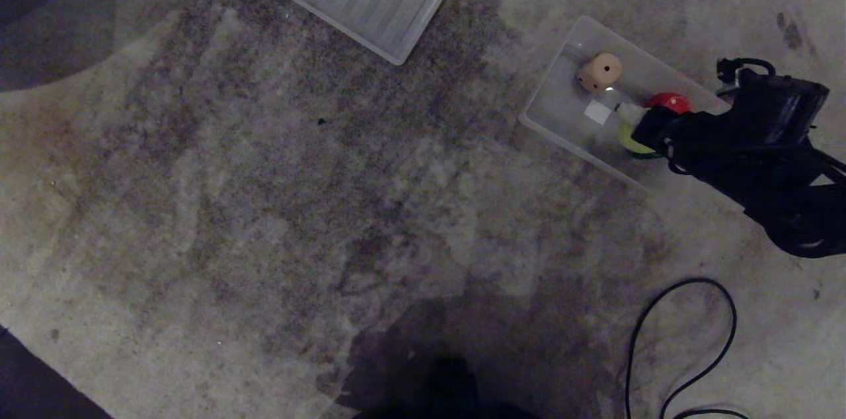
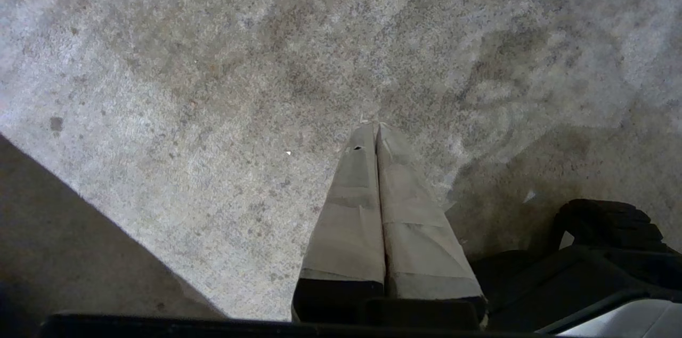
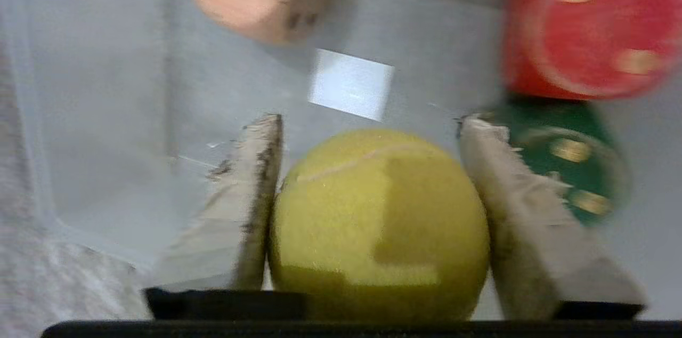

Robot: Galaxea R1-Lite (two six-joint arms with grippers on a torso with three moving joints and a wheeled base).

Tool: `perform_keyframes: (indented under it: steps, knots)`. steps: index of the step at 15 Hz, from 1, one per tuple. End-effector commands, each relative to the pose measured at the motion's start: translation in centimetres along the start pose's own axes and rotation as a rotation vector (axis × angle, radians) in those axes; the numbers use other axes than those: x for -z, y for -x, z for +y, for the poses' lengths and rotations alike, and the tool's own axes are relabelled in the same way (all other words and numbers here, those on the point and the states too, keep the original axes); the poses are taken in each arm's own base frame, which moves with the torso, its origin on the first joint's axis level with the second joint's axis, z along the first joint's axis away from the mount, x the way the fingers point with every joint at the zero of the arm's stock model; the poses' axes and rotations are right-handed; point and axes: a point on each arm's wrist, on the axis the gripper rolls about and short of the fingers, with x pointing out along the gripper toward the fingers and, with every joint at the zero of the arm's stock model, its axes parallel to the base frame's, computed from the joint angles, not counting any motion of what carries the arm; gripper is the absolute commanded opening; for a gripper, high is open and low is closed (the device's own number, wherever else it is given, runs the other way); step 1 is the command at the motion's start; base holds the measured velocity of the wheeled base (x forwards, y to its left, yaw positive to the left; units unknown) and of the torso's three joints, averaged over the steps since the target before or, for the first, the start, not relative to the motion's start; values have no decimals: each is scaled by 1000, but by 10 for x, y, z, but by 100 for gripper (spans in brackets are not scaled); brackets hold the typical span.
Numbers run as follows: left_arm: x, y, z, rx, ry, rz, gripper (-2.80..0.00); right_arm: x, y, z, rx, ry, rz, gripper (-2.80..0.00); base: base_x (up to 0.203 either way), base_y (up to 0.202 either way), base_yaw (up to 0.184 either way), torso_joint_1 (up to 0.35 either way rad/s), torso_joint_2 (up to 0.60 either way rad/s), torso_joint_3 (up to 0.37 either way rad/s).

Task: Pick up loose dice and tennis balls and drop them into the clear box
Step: Put the ball in the box

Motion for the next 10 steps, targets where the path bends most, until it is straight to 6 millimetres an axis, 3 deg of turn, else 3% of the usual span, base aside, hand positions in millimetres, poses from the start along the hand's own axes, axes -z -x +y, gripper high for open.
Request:
perform_keyframes:
  steps: [1, 6, 10]
  knots:
    - [0, 0, 0, -1, 1, 3, -280, 10, -6, -1, -4, 9, 16, 0, 0, 0, 0, 0, 0, 0]
    - [0, 0, 0, -1, 1, 3, -280, -12, 27, -4, 27, 89, 24, 0, 0, 0, 0, 0, 0, 0]
    - [0, 0, 0, -1, 1, 3, -280, -32, 92, -7, 85, 101, 69, 0, 0, 0, 0, 0, 0, 0]
